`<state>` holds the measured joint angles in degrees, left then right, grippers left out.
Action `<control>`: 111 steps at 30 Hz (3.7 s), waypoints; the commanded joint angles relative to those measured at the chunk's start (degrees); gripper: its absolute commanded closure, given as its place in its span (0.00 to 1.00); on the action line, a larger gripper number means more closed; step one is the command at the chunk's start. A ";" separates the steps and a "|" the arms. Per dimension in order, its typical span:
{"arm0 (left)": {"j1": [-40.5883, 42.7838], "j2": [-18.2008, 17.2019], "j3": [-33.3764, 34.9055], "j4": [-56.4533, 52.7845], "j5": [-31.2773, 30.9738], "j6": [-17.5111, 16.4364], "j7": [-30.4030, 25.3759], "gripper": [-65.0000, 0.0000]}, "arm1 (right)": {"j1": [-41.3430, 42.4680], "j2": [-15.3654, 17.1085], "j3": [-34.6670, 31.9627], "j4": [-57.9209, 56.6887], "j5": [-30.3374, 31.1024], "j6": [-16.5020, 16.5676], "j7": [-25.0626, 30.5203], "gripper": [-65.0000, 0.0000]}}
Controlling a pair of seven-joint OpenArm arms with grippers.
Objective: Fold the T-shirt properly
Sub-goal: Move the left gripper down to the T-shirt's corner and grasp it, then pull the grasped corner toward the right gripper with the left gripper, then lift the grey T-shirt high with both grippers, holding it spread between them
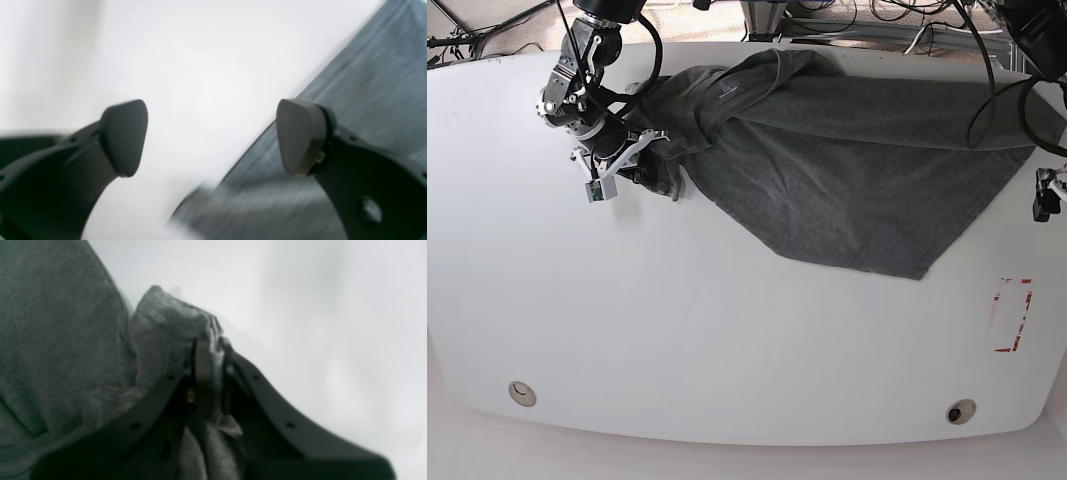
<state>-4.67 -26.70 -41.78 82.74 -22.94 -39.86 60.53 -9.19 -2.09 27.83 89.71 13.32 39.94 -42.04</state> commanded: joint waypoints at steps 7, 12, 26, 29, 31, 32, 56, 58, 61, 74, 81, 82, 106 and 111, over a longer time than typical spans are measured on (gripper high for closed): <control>-12.52 0.72 11.05 -14.39 -0.75 -0.14 -7.13 0.14 | 0.71 0.02 -0.10 0.18 -2.11 0.06 -2.93 1.00; -16.65 2.30 16.33 -23.62 -0.75 -0.14 -13.28 0.14 | 0.80 0.02 -0.19 0.18 -2.11 0.06 -2.93 1.00; -23.16 6.61 24.42 -39.79 -0.75 -0.14 -21.54 0.15 | 1.32 0.02 -0.19 0.18 -2.11 0.06 -2.93 1.00; -23.16 7.75 26.18 -39.79 -0.75 -0.14 -21.72 0.15 | 1.41 0.02 -0.10 0.18 -2.11 0.06 -2.93 1.00; -23.16 8.46 27.67 -39.79 -0.75 -0.14 -21.63 0.15 | 1.41 0.02 -0.10 0.18 -2.11 0.06 -2.93 1.00; -23.16 8.72 28.20 -39.79 -0.75 -0.14 -21.63 0.15 | 1.41 0.02 -0.10 0.18 -2.11 0.06 -2.93 1.00; -22.89 9.60 31.10 -39.71 -0.75 -0.14 -17.68 0.33 | 2.38 0.02 -0.10 0.18 -2.03 0.06 -3.01 1.00; -22.81 9.51 31.10 -39.71 -0.75 -0.14 -17.68 0.30 | 2.38 -0.07 -0.10 0.18 -2.03 0.06 -3.01 1.00; -22.10 9.42 31.19 -39.71 -0.67 -0.14 -17.68 0.24 | 2.38 -0.07 -0.10 0.27 -2.03 0.06 -3.01 1.00; -21.14 8.28 41.03 -39.71 -0.75 -0.14 -16.36 0.49 | 2.38 -0.24 -0.10 3.87 -2.03 0.06 -3.36 1.00; -21.05 8.54 41.30 -39.71 -0.67 -0.14 -16.44 1.00 | 2.82 -0.24 -0.10 3.87 -2.03 0.06 -3.36 1.00; -21.05 8.54 41.30 -39.71 -0.67 -0.14 -16.44 1.00 | 2.91 -0.24 -0.10 3.87 -2.03 0.06 -3.36 1.00; -20.43 8.02 35.14 -18.26 1.62 -0.14 -12.58 1.00 | 14.16 3.89 -0.19 6.42 -8.88 0.06 -3.54 1.00; -20.78 9.86 31.98 -9.82 1.71 0.16 -9.06 1.00 | 18.38 6.18 -0.27 6.33 -8.79 0.06 -5.21 1.00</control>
<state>-23.79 -16.91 -7.77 68.73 -20.60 -40.03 51.68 6.52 2.83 27.46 94.83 4.01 40.07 -47.62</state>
